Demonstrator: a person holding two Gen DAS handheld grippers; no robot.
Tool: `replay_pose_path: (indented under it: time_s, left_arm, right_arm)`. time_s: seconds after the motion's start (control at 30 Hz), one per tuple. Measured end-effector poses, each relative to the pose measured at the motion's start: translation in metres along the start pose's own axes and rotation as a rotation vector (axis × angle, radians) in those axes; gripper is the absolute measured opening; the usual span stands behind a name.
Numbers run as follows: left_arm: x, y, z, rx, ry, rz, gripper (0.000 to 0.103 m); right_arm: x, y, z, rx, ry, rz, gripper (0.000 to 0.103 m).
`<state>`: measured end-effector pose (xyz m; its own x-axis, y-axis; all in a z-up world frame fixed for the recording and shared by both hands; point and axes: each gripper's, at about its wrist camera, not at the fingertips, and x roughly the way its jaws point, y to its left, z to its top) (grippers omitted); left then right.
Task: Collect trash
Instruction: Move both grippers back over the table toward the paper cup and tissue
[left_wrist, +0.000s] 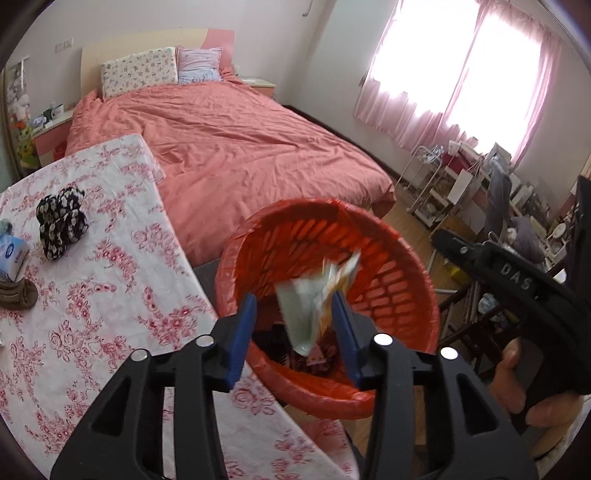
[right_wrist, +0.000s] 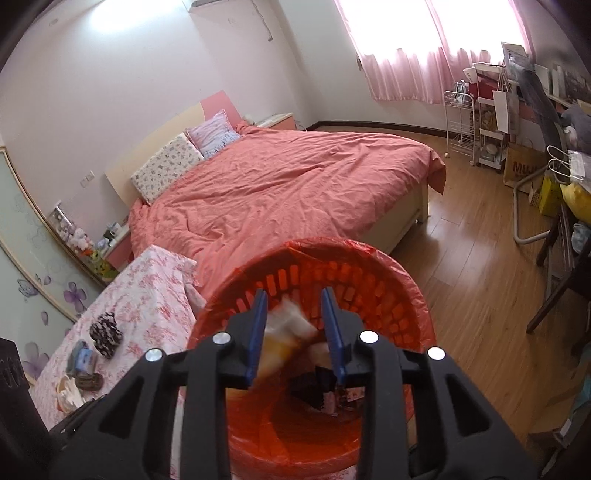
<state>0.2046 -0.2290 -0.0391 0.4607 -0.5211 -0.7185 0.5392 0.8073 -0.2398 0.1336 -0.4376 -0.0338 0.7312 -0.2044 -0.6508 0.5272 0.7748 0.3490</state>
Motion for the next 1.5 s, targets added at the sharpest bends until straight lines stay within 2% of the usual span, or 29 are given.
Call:
replay_pose_path:
  time_s: [0.1, 0.2, 0.37, 0.6, 0.7, 0.9, 1.2, 1.4, 1.5]
  left_arm:
    - [-0.003, 0.008, -0.004, -0.012, 0.005, 0.032, 0.050]
    - [-0.014, 0.022, -0.010, -0.011, -0.021, 0.095, 0.057]
    - [-0.033, 0.056, -0.020, -0.027, -0.042, 0.190, 0.058]
    - [-0.078, 0.140, -0.036, -0.131, -0.095, 0.372, 0.065]
    - [-0.101, 0.179, -0.045, -0.197, -0.123, 0.463, 0.070]
    - [-0.142, 0.252, -0.065, -0.339, -0.149, 0.588, 0.070]
    - [-0.175, 0.305, -0.096, -0.407, -0.163, 0.697, 0.073]
    - [-0.187, 0.330, -0.107, -0.440, -0.164, 0.716, 0.075]
    - [-0.191, 0.339, -0.112, -0.457, -0.163, 0.714, 0.075]
  right_arm:
    - [0.002, 0.006, -0.004, -0.013, 0.006, -0.009, 0.032]
    - [-0.001, 0.016, -0.010, -0.051, -0.005, -0.017, 0.036]
    - [-0.009, 0.036, -0.020, -0.102, -0.012, -0.007, 0.039]
    - [-0.011, 0.076, -0.043, -0.191, 0.011, 0.026, 0.050]
    - [-0.009, 0.102, -0.061, -0.251, 0.030, 0.047, 0.051]
    - [0.003, 0.159, -0.098, -0.351, 0.105, 0.137, 0.051]
    - [0.015, 0.278, -0.155, -0.515, 0.195, 0.314, 0.051]
    - [0.028, 0.351, -0.189, -0.610, 0.248, 0.405, 0.055]
    - [0.038, 0.371, -0.198, -0.629, 0.272, 0.415, 0.055]
